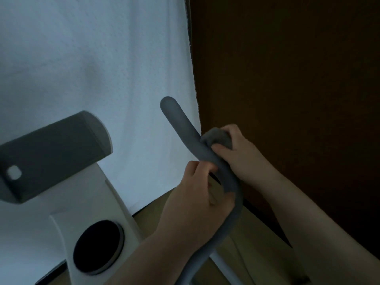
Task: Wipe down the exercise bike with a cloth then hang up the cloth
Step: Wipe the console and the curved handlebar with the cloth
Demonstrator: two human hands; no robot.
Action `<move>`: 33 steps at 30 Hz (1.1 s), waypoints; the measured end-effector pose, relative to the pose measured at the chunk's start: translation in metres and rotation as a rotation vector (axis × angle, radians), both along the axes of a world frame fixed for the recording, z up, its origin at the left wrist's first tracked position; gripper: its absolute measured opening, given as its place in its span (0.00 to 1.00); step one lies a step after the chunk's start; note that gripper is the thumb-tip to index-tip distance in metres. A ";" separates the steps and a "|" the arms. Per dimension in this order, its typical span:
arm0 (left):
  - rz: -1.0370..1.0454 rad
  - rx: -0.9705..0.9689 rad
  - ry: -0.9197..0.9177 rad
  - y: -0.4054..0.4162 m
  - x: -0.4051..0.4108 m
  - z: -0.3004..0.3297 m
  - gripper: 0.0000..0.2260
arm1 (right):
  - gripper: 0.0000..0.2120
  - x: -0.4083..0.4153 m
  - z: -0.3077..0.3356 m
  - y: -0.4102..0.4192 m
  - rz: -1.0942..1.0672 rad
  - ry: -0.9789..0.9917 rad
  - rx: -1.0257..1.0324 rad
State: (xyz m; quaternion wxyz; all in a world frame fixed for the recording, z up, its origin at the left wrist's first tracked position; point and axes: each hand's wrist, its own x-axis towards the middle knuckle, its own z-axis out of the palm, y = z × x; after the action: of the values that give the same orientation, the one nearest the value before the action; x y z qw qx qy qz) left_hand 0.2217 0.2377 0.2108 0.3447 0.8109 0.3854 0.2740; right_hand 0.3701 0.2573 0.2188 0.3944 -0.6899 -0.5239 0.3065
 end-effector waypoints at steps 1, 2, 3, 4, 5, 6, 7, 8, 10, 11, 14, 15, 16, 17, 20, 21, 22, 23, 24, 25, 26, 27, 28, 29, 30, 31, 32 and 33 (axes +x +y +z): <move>-0.006 -0.015 -0.006 -0.001 0.002 0.002 0.08 | 0.15 -0.003 0.001 0.010 0.000 -0.038 0.018; -0.029 -0.030 0.012 -0.004 0.003 0.006 0.11 | 0.15 -0.008 0.004 0.019 -0.002 -0.050 0.047; -0.040 -0.044 0.034 -0.005 0.001 0.006 0.12 | 0.16 -0.012 0.005 0.025 -0.007 -0.031 0.070; -0.050 -0.055 0.042 -0.004 -0.001 0.003 0.10 | 0.16 -0.012 0.002 0.027 -0.018 0.015 0.084; -0.046 -0.049 0.059 -0.002 -0.004 0.001 0.09 | 0.17 -0.010 -0.003 0.023 -0.030 0.076 0.086; -0.039 -0.037 0.073 0.001 -0.006 -0.002 0.09 | 0.18 -0.007 -0.008 0.017 -0.029 0.147 0.068; -0.035 -0.028 0.094 0.004 -0.006 -0.006 0.10 | 0.18 -0.003 -0.010 0.011 -0.016 0.227 0.044; -0.035 -0.024 0.106 0.005 -0.005 -0.007 0.10 | 0.18 0.001 -0.010 0.009 0.004 0.284 0.028; -0.033 -0.001 0.124 0.004 -0.002 -0.009 0.10 | 0.17 0.004 -0.007 0.023 0.039 0.275 0.027; -0.029 0.005 0.136 0.004 -0.002 -0.007 0.10 | 0.17 0.001 -0.003 0.033 0.049 0.237 0.053; -0.022 -0.030 0.141 0.007 -0.005 -0.005 0.11 | 0.18 -0.007 0.000 0.048 0.084 0.196 0.184; -0.020 -0.041 0.136 0.008 -0.006 -0.004 0.11 | 0.19 -0.005 -0.004 0.046 0.101 0.195 0.207; -0.022 -0.042 0.127 0.007 -0.005 -0.004 0.11 | 0.19 -0.001 -0.008 0.042 0.121 0.204 0.213; -0.023 -0.036 0.116 0.006 -0.005 -0.004 0.12 | 0.19 0.002 -0.010 0.037 0.141 0.236 0.207; 0.002 -0.032 0.077 0.006 -0.003 -0.006 0.12 | 0.20 0.000 0.000 0.049 0.163 0.259 0.231; 0.001 -0.041 0.090 0.006 -0.003 -0.007 0.12 | 0.21 -0.004 0.007 0.059 0.167 0.261 0.253; 0.000 -0.047 0.103 0.007 -0.004 -0.007 0.12 | 0.21 -0.009 0.013 0.069 0.174 0.271 0.273; -0.004 -0.050 0.106 0.007 -0.005 -0.007 0.13 | 0.21 -0.011 0.015 0.076 0.176 0.278 0.286; -0.011 -0.048 0.105 0.007 -0.007 -0.006 0.13 | 0.21 -0.011 0.013 0.079 0.172 0.287 0.300; -0.019 -0.045 0.104 0.006 -0.008 -0.005 0.13 | 0.22 -0.009 0.008 0.078 0.166 0.302 0.298; -0.026 -0.039 0.105 0.006 -0.008 -0.005 0.13 | 0.22 -0.006 0.004 0.073 0.166 0.328 0.277; -0.031 -0.033 0.103 0.006 -0.008 -0.005 0.13 | 0.21 -0.004 0.001 0.071 0.173 0.363 0.254; -0.032 -0.025 0.107 0.006 -0.007 -0.005 0.13 | 0.21 -0.004 0.001 0.073 0.173 0.387 0.244; -0.027 -0.019 0.114 0.007 -0.006 -0.006 0.13 | 0.20 -0.005 0.005 0.079 0.164 0.393 0.251; -0.017 -0.017 0.115 0.007 -0.006 -0.007 0.14 | 0.20 -0.008 0.012 0.086 0.162 0.385 0.274; -0.005 -0.022 0.110 0.007 -0.005 -0.008 0.13 | 0.19 -0.012 0.020 0.094 0.177 0.373 0.297; 0.006 -0.027 0.101 0.008 -0.005 -0.008 0.13 | 0.19 -0.014 0.026 0.100 0.199 0.365 0.317; 0.007 -0.030 0.100 0.008 -0.005 -0.009 0.13 | 0.19 -0.014 0.026 0.104 0.218 0.361 0.327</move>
State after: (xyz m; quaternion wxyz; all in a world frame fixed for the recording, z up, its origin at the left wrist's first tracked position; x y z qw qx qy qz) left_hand 0.2163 0.2453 0.2022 0.3362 0.8169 0.4092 0.2287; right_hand 0.3560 0.3608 0.2450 0.5524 -0.4906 -0.5590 0.3763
